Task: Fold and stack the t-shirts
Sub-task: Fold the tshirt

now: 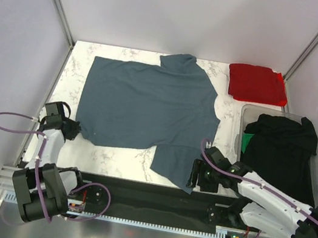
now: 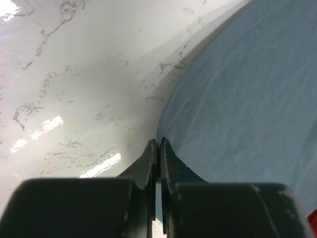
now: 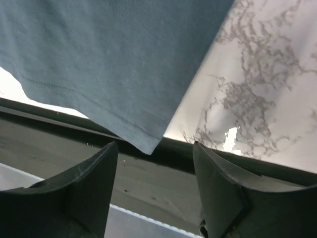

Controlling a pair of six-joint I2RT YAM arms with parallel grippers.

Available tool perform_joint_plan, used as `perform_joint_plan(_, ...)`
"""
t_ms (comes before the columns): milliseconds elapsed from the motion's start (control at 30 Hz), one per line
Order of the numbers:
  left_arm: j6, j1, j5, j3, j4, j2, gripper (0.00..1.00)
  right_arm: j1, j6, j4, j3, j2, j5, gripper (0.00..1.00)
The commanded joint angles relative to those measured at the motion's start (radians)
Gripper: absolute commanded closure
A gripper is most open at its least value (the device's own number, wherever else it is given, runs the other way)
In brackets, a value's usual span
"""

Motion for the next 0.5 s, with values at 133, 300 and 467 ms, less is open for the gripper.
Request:
perform_joint_plan(133, 0.051, 0.003, 0.034, 0.053, -0.048, -0.032, 0.98, 0.064, 0.083, 0.170, -0.022, 0.099, 0.038, 0.34)
perform_joint_plan(300, 0.070, 0.004, 0.025, 0.047, -0.053, -0.038, 0.98, 0.080, 0.089, 0.217, -0.038, 0.137, 0.039, 0.40)
perform_joint_plan(467, 0.084, 0.003, 0.025, 0.045, -0.060, -0.049, 0.98, 0.081, 0.081, 0.218, -0.039, 0.140, 0.059, 0.70)
